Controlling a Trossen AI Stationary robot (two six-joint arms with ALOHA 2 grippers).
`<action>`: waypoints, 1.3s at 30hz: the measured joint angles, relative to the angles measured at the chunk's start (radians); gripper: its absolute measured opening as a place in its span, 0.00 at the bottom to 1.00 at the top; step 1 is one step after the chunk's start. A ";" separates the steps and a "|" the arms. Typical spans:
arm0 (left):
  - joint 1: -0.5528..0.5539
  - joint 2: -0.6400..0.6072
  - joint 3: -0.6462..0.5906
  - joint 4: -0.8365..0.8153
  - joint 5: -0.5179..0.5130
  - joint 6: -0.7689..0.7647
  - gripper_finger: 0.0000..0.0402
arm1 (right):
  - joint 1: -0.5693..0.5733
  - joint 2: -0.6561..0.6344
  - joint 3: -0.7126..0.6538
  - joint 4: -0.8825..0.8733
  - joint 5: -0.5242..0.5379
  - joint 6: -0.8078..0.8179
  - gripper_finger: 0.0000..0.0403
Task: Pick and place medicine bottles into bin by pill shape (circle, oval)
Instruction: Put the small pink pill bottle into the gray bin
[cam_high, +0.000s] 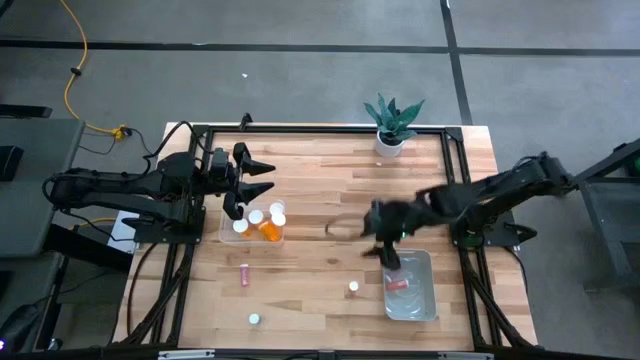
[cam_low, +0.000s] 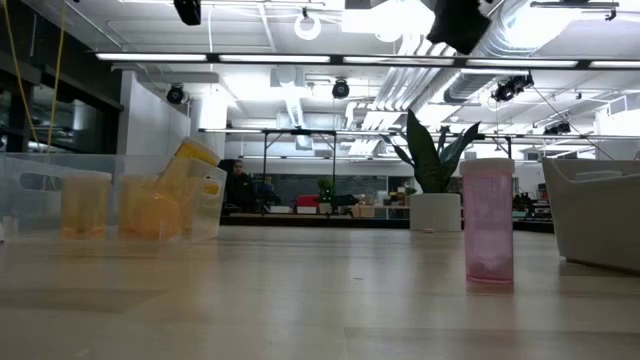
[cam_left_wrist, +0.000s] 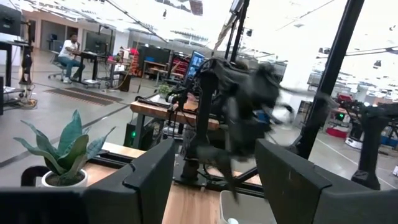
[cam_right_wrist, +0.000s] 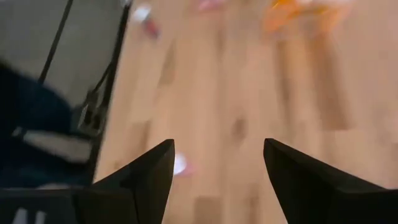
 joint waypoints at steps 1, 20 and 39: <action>0.000 0.000 0.000 -0.001 -0.004 0.006 0.52 | 0.029 0.022 0.001 0.002 -0.009 0.010 0.59; 0.000 0.000 0.000 0.000 -0.016 0.034 0.52 | 0.237 0.397 0.002 0.162 0.105 -0.009 0.59; 0.000 0.000 0.000 0.000 -0.016 0.025 0.52 | 0.242 0.464 0.002 0.209 0.088 -0.043 0.51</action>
